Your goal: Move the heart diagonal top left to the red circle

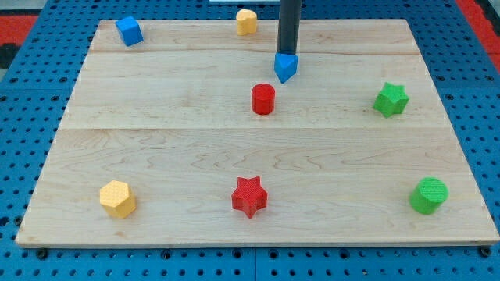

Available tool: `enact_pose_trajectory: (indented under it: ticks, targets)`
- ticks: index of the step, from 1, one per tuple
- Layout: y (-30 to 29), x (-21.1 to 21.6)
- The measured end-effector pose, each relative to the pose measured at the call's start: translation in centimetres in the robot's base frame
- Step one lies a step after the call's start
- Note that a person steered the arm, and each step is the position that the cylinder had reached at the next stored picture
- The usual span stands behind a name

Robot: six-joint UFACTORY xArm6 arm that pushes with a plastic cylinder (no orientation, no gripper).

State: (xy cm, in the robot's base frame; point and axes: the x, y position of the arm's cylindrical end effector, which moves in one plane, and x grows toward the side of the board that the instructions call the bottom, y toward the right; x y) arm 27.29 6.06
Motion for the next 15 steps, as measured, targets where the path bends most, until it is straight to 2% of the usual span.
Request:
enact_pose_trajectory:
  ticks: [1, 2, 4, 6, 7, 9, 10, 11, 12, 13, 14, 15]
  targets:
    - [1.1, -6.6]
    - [-0.9, -8.0]
    - [-9.8, -7.8]
    - [-24.3, 5.1]
    - [-23.9, 3.5]
    - [-21.1, -7.3]
    - [-18.7, -8.2]
    - [-7.7, -5.8]
    - [-4.4, -5.2]
    - [4.0, -7.7]
    - [4.5, -4.3]
    - [-1.7, -2.5]
